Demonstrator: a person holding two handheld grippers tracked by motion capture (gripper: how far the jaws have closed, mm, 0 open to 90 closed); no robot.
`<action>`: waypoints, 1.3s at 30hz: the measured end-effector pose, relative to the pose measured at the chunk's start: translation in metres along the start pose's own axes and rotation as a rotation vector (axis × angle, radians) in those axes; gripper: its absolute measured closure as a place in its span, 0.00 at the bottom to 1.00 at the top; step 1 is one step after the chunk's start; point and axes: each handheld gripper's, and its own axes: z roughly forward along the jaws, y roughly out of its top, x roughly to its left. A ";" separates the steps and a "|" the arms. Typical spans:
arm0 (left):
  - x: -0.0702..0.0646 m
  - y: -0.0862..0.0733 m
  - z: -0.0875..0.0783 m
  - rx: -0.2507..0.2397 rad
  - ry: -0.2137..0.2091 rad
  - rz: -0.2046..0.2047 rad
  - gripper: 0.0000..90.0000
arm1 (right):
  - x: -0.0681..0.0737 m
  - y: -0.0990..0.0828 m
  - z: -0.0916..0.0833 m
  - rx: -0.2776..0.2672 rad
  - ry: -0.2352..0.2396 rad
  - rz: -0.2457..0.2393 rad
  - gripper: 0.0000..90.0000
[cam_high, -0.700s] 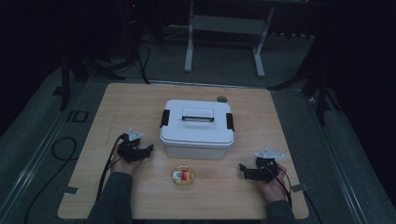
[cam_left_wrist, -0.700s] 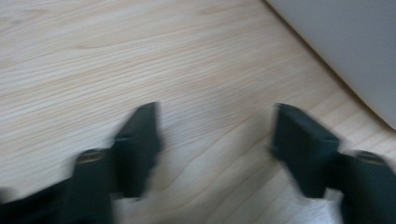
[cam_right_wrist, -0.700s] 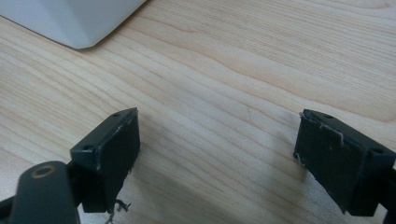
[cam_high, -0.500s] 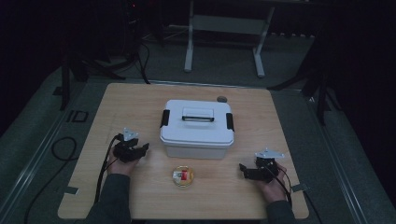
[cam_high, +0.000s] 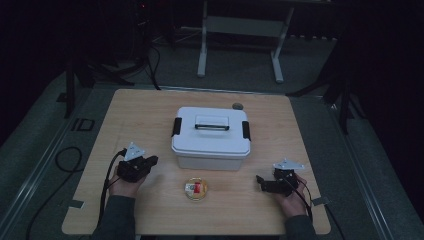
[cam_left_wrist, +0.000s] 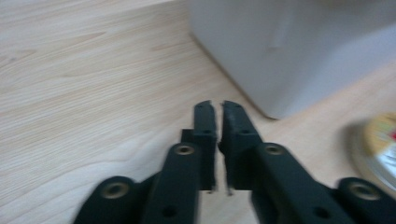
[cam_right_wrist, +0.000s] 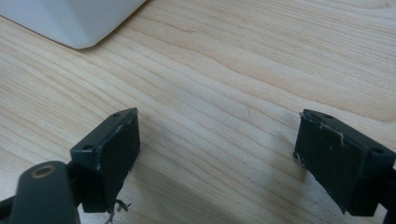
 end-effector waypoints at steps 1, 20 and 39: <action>-0.004 0.001 -0.001 0.002 -0.011 0.016 1.00 | 0.000 0.000 0.000 0.000 0.000 0.000 0.15; -0.086 0.019 0.031 0.066 -0.246 0.242 1.00 | 0.000 0.000 0.000 0.000 0.000 -0.002 0.15; -0.112 0.028 0.064 0.105 -0.349 0.285 1.00 | 0.000 0.000 0.000 0.000 0.000 -0.001 0.15</action>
